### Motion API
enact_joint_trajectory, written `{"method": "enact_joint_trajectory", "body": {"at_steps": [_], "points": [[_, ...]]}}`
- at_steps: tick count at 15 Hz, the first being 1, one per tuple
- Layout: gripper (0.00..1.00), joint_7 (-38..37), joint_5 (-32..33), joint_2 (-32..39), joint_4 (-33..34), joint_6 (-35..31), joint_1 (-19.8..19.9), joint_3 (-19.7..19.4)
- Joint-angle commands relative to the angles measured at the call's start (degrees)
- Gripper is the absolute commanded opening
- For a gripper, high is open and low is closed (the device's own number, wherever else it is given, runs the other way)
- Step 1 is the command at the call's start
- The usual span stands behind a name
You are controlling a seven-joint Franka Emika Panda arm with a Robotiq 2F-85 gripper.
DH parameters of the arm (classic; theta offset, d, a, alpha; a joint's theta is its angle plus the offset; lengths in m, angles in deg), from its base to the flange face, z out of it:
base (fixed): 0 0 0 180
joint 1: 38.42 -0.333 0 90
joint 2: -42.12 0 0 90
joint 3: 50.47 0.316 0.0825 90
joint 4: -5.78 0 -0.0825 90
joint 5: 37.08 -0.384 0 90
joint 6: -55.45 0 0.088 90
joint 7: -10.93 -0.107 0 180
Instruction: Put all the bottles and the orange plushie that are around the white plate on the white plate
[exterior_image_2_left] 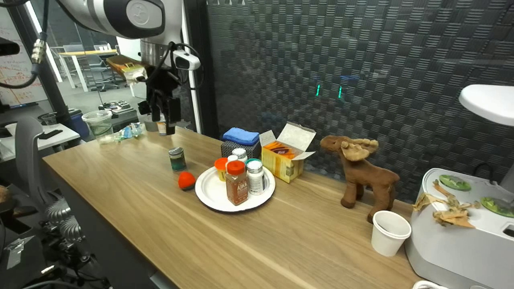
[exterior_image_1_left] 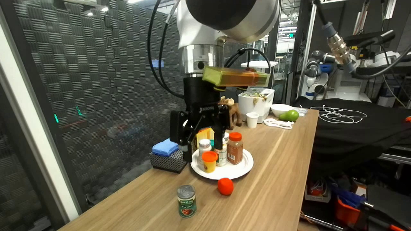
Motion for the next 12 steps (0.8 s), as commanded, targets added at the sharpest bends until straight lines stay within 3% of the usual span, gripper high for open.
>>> {"method": "enact_joint_trajectory", "body": {"at_steps": [1,7,12], "points": [[1.00,-3.11,5.85,3.49,1.56,-1.85,-2.27,0.24],[1.00,-7.18,6.61,9.37,1.53,-14.16,-4.11,-0.51],[1.00,-9.59,8.29,12.47,1.87,-17.02,-6.06,-1.73]]}}
